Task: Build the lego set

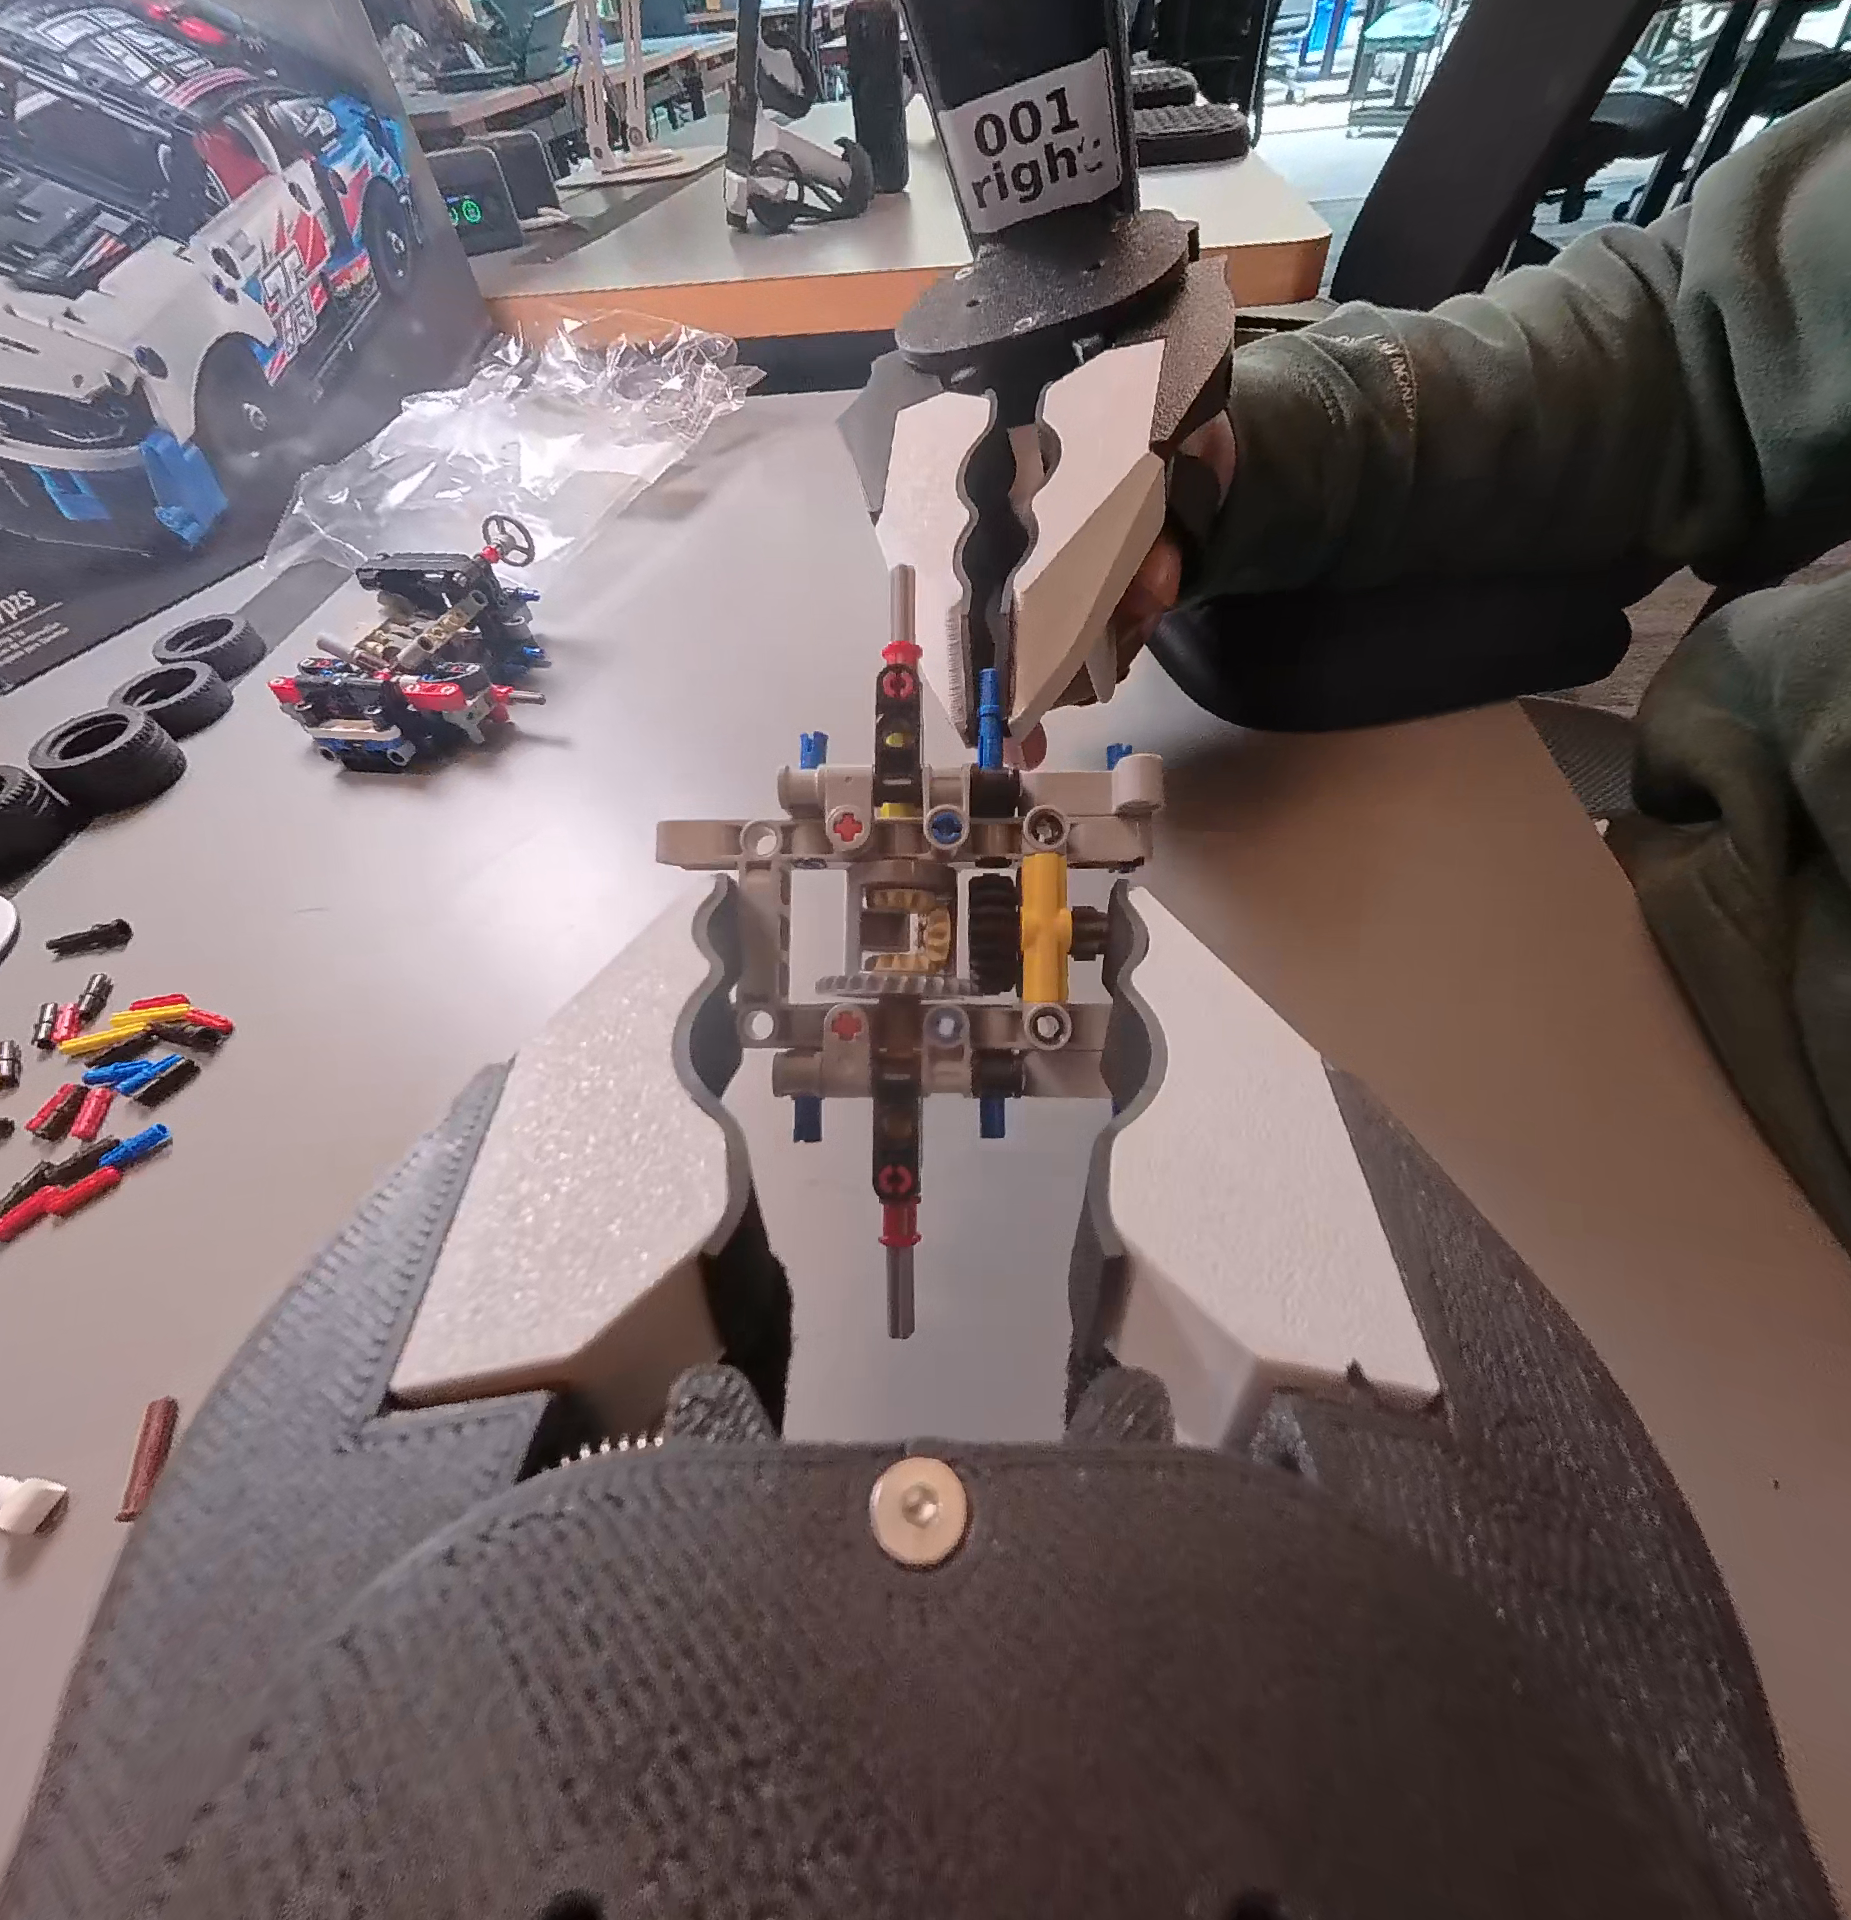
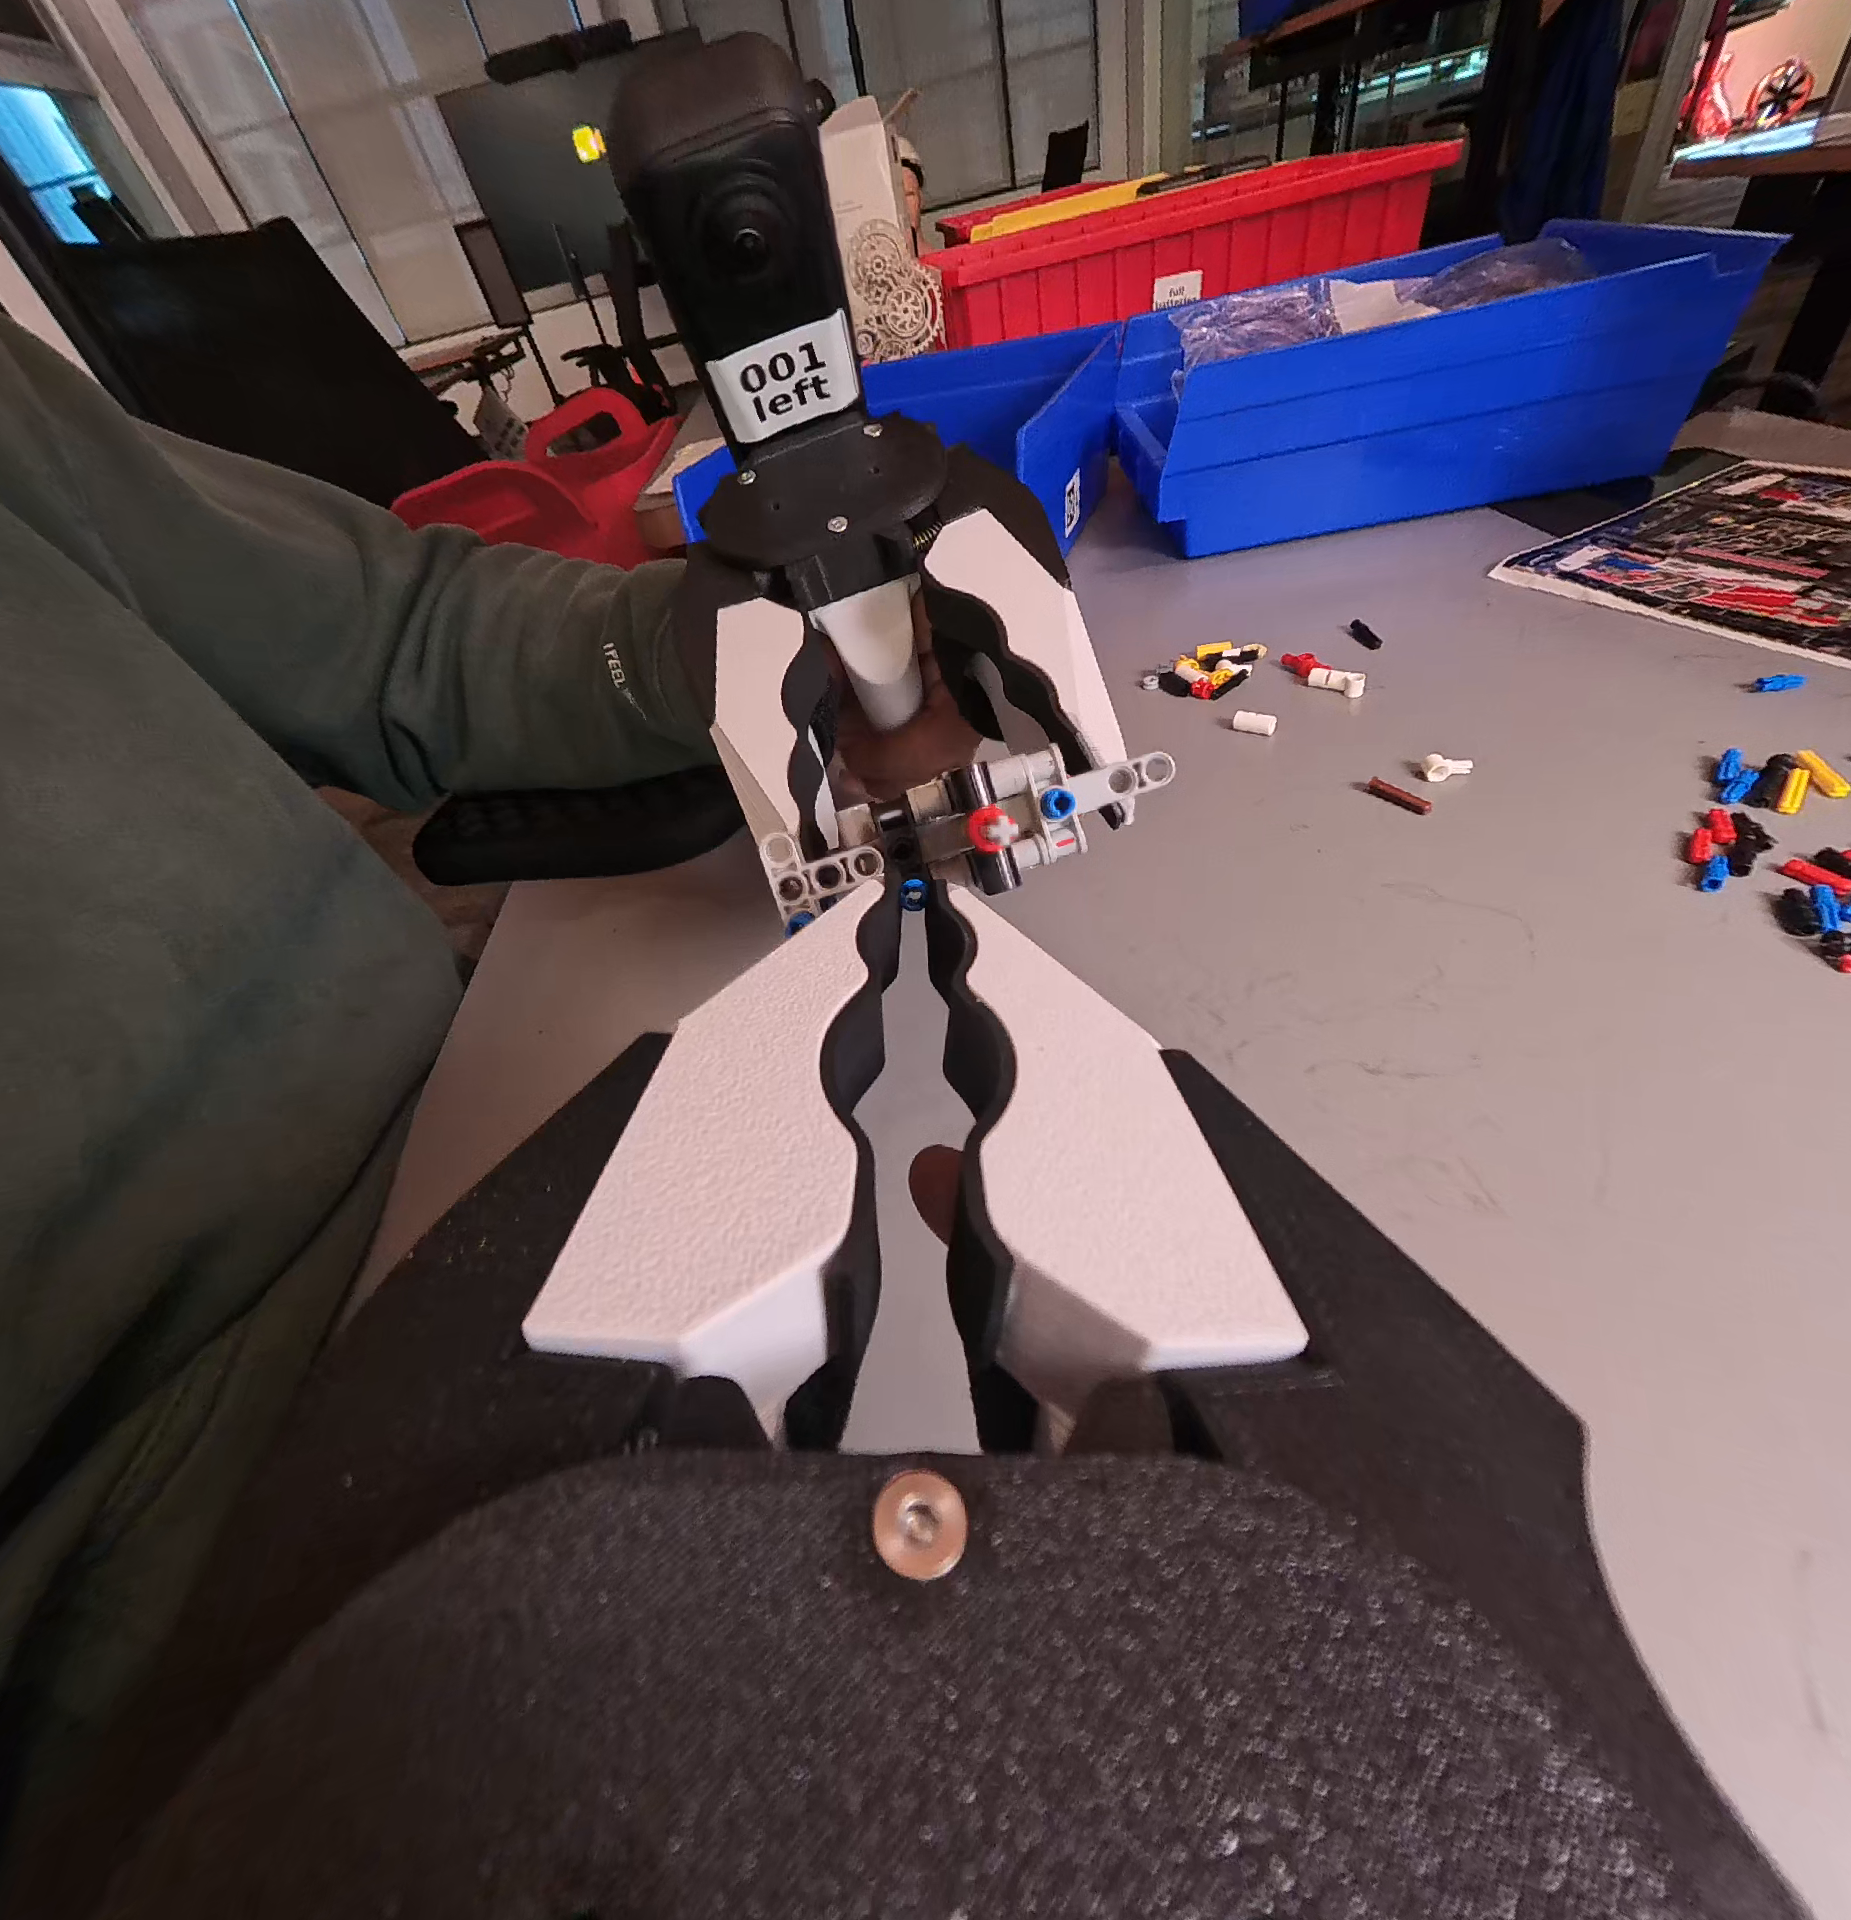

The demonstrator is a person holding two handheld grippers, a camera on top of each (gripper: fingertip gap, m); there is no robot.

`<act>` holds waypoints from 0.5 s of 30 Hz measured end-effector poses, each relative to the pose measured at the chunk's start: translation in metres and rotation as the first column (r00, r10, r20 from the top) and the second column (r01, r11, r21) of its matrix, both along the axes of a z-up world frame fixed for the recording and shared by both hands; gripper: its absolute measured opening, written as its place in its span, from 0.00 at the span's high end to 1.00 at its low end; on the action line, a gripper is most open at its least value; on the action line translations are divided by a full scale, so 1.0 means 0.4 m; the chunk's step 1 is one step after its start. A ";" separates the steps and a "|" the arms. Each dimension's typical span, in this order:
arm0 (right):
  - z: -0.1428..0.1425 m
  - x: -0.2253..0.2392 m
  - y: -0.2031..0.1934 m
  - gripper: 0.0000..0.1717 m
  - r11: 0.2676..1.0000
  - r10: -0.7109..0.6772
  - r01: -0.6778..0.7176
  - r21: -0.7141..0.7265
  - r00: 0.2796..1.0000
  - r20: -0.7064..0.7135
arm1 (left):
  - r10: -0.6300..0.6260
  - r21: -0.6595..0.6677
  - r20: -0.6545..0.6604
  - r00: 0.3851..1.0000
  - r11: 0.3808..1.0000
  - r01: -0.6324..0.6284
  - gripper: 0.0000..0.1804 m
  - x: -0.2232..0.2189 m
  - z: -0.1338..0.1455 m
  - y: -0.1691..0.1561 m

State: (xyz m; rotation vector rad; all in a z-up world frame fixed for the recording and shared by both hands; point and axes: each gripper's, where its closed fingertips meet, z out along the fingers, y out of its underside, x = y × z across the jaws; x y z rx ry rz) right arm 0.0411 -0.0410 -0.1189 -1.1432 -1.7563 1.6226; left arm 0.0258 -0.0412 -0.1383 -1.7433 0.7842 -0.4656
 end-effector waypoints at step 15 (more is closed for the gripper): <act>0.049 -0.017 0.018 0.98 0.991 -0.085 0.075 -0.115 0.992 -0.090 | 0.058 -0.002 0.154 0.986 0.998 -0.058 0.62 -0.012 0.047 0.013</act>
